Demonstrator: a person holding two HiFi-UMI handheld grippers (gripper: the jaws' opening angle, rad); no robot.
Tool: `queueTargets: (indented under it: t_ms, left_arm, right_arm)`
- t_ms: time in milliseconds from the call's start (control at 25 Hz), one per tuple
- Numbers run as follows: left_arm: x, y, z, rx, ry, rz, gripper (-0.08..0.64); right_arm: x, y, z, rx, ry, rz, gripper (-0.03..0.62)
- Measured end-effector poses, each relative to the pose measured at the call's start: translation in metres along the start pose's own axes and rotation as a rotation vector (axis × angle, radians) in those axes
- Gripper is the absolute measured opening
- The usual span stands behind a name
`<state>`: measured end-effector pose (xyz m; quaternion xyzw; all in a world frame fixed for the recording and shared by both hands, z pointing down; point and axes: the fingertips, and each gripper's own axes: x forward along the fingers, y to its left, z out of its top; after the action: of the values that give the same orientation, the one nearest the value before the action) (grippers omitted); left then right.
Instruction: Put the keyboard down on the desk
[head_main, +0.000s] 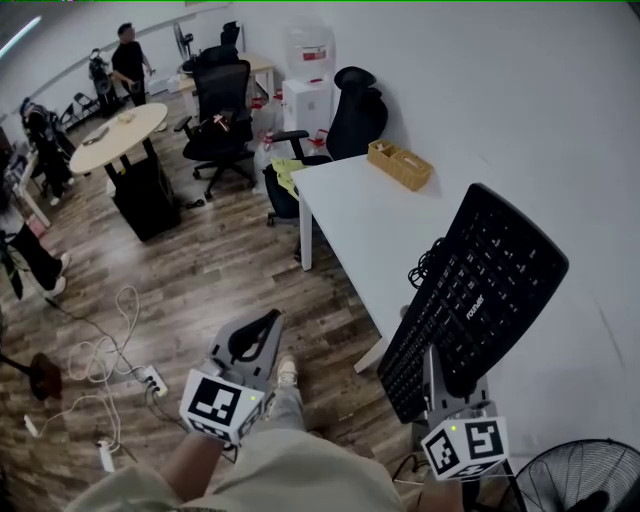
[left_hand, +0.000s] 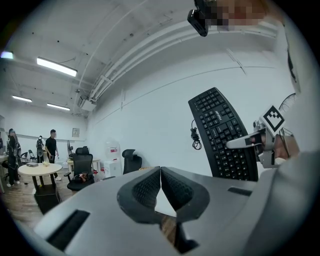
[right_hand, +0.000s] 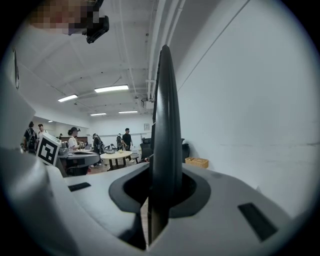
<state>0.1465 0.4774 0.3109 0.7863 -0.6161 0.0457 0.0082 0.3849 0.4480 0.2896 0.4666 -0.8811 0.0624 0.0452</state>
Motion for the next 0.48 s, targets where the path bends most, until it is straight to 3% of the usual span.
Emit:
queueTargets:
  t_ms: [160,360,480]
  left_arm:
    - [0.023,0.024,-0.005,-0.015,0.017,-0.005,0.025]
    - [0.096,0.096,-0.01,-0.012,0.024,-0.001,0.025]
    - [0.111,0.107,-0.008,-0.019,0.033,-0.016,0.025]
  right_arm:
    - [0.037,-0.002,0.001,-0.015,0.02,-0.004,0.089]
    - [0.139,-0.01,0.007,0.003,0.06,-0.001,0.089]
    - [0.157,-0.011,0.007,0.033,0.074,0.0,0.089]
